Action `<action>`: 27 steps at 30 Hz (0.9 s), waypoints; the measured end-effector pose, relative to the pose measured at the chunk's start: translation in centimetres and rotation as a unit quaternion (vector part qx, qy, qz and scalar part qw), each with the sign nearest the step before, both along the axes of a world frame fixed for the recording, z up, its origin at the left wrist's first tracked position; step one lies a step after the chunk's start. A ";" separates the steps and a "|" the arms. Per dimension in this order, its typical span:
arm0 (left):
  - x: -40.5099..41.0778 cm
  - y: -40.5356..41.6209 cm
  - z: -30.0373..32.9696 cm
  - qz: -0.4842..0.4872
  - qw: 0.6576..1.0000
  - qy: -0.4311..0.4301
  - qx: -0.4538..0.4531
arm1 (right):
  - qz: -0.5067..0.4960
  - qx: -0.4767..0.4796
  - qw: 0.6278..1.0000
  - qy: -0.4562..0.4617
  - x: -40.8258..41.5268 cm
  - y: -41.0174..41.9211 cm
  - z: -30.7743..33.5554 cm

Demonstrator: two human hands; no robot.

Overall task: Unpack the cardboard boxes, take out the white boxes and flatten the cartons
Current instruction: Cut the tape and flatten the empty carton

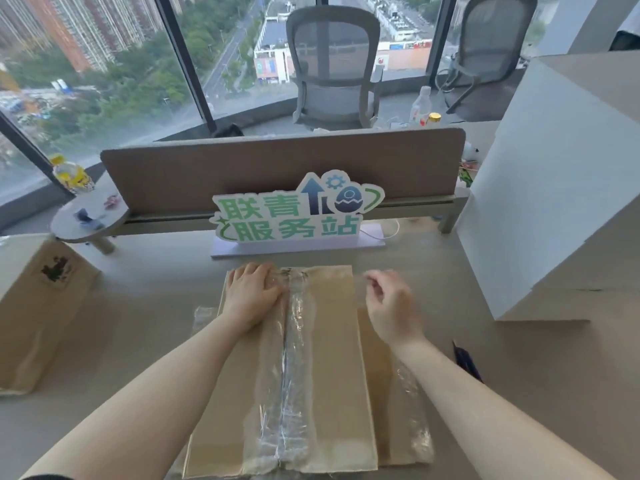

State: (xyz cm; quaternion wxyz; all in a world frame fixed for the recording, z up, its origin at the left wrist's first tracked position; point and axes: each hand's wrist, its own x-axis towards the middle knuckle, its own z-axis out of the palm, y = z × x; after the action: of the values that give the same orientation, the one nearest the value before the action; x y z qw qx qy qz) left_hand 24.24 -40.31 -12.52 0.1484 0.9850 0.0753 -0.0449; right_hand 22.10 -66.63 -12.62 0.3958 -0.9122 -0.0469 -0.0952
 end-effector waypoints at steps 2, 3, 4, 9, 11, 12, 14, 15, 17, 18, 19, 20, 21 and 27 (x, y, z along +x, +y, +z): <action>0.1 0.3 -0.1 -0.002 1.000 -0.012 -0.018 | 0.101 -0.047 0.994 -0.019 2.2 4.8 1.3; 0.2 0.5 -0.3 -0.001 0.999 -0.022 -0.030 | 0.135 -0.093 0.986 -0.015 3.2 6.6 1.3; 0.2 0.6 -0.3 0.002 0.999 -0.033 -0.043 | 0.154 -0.144 0.977 0.001 4.0 8.0 1.1; 0.6 1.1 -0.8 0.038 0.989 -0.080 -0.116 | 0.106 -0.204 0.971 0.063 4.9 10.2 -1.0; 0.9 1.0 -1.0 0.047 0.987 -0.092 -0.126 | 0.080 -0.171 0.981 0.038 4.7 10.2 -1.8; 1.1 1.0 -1.1 0.050 0.986 -0.096 -0.131 | 0.071 -0.161 0.984 0.033 4.7 10.3 -2.0; 1.4 1.2 -1.1 0.057 0.983 -0.101 -0.142 | 0.056 -0.159 0.985 0.028 4.8 10.5 -2.3; 1.5 1.2 -1.1 0.059 0.982 -0.104 -0.149 | 0.051 -0.164 0.985 0.023 4.7 10.6 -2.3; 1.6 1.3 -1.1 0.061 0.979 -0.106 -0.160 | 0.048 -0.166 0.985 0.013 4.8 10.7 -2.3; 1.6 1.3 -1.1 0.061 0.979 -0.106 -0.166 | 0.048 -0.156 0.987 0.009 4.9 10.7 -2.3; 1.5 1.4 -1.1 0.060 0.978 -0.104 -0.173 | 0.048 -0.140 0.989 0.006 4.9 10.6 -2.2; 1.5 1.5 -1.1 0.060 0.977 -0.102 -0.179 | 0.049 -0.119 0.992 0.005 4.9 10.6 -2.2; 1.6 1.6 -1.2 0.060 0.975 -0.100 -0.187 | 0.048 -0.099 0.994 0.003 5.0 10.6 -2.1; 1.6 1.7 0.0 0.070 0.953 -0.098 -0.276 | 0.044 0.022 0.999 -0.001 5.1 10.4 -1.4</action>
State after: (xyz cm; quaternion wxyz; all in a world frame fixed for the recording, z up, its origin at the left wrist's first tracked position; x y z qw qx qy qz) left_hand 25.86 -38.59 -12.57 0.4242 0.8974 0.1135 0.0434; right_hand 27.20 -56.20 -14.00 0.4194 -0.9003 -0.0855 -0.0792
